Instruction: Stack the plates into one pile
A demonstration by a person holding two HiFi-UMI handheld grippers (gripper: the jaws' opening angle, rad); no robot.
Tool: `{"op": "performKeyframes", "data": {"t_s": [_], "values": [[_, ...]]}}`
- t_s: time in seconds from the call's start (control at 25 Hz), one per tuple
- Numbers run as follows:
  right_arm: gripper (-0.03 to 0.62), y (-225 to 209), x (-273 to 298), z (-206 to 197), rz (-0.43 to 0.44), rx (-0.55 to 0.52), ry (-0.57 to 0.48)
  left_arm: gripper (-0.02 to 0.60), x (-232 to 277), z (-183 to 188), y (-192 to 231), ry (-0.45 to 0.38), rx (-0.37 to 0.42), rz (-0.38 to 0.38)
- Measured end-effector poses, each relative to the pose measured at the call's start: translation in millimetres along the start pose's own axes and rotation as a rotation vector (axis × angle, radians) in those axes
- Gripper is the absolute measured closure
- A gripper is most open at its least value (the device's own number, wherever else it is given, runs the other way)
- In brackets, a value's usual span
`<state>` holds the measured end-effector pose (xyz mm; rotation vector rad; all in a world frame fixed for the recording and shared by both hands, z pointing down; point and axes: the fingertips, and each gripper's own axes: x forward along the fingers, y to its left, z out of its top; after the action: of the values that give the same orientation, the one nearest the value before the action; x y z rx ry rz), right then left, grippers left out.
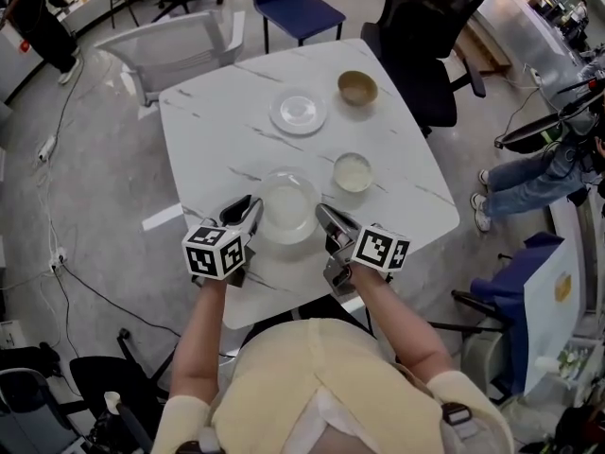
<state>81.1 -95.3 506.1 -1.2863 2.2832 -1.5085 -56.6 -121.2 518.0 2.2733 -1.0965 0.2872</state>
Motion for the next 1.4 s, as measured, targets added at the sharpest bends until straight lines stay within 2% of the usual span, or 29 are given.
{"op": "performKeyframes", "data": {"t_s": [0.2,0.52,0.8,1.2,1.4], "values": [[0.569,-16,12,1,-0.046,0.063,-0.004,0.503,18,4,11,0.015,-0.025,0.026],[0.563,-39,18,-1,-0.19,0.03,0.018,0.503,39,-4,16,0.085,0.057,0.072],[0.56,-46,22,-1,-0.274,0.02,0.026,0.488,48,-9,21,0.119,0.08,0.111],[0.546,-54,28,-5,-0.393,-0.067,0.076,0.471,58,-13,23,0.174,0.177,0.138],[0.514,-56,28,-7,-0.412,-0.117,0.092,0.469,61,-13,21,0.187,0.201,0.123]]}}
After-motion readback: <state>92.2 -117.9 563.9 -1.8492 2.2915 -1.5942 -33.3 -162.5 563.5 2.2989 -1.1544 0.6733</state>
